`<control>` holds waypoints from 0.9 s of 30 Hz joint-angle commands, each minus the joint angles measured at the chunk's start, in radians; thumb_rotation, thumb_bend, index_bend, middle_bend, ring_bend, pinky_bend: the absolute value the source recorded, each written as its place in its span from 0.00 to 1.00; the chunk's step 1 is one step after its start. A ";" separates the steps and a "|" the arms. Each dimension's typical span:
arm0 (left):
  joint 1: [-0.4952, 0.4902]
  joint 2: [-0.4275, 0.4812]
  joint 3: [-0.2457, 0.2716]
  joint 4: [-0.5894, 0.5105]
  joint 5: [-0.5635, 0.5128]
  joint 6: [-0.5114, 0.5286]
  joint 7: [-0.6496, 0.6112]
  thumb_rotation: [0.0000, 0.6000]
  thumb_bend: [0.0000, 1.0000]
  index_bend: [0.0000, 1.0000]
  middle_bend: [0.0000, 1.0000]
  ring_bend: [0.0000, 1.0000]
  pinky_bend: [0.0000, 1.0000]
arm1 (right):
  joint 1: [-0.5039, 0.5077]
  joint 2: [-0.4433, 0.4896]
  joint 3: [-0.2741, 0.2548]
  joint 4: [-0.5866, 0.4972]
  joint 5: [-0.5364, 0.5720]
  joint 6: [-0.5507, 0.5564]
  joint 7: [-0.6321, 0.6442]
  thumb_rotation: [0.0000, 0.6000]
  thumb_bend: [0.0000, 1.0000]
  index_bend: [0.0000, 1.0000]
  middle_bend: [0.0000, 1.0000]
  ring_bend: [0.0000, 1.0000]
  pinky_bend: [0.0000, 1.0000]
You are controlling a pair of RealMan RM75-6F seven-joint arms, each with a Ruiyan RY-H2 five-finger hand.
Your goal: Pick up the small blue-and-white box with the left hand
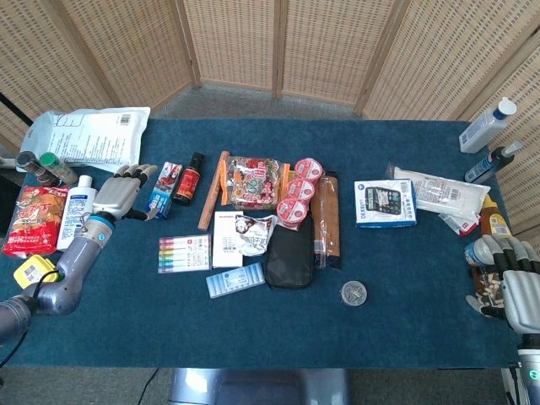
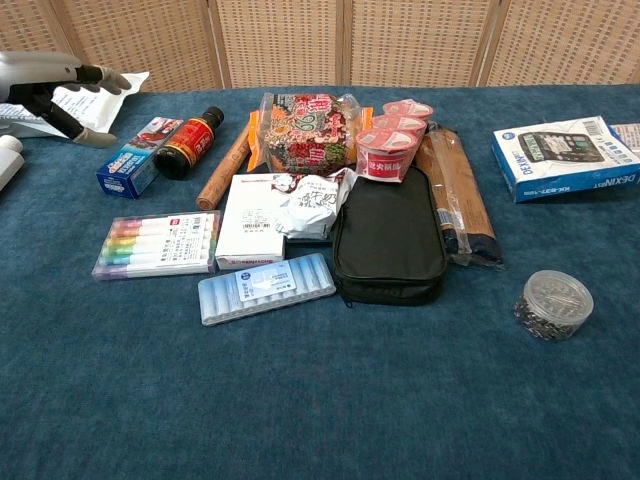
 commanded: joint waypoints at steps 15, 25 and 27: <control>-0.023 -0.208 0.017 0.240 0.011 -0.034 -0.063 0.76 0.36 0.00 0.00 0.00 0.00 | -0.031 0.014 -0.008 -0.004 -0.018 0.026 0.059 1.00 0.00 0.00 0.03 0.00 0.00; -0.046 -0.294 0.001 0.390 -0.004 -0.082 -0.081 0.80 0.36 0.00 0.00 0.00 0.00 | -0.052 0.017 -0.014 -0.003 -0.024 0.041 0.097 1.00 0.00 0.00 0.03 0.00 0.00; -0.050 -0.317 -0.007 0.424 -0.009 -0.092 -0.092 0.82 0.36 0.00 0.00 0.00 0.00 | -0.058 0.017 -0.016 -0.002 -0.022 0.044 0.103 1.00 0.00 0.00 0.03 0.00 0.00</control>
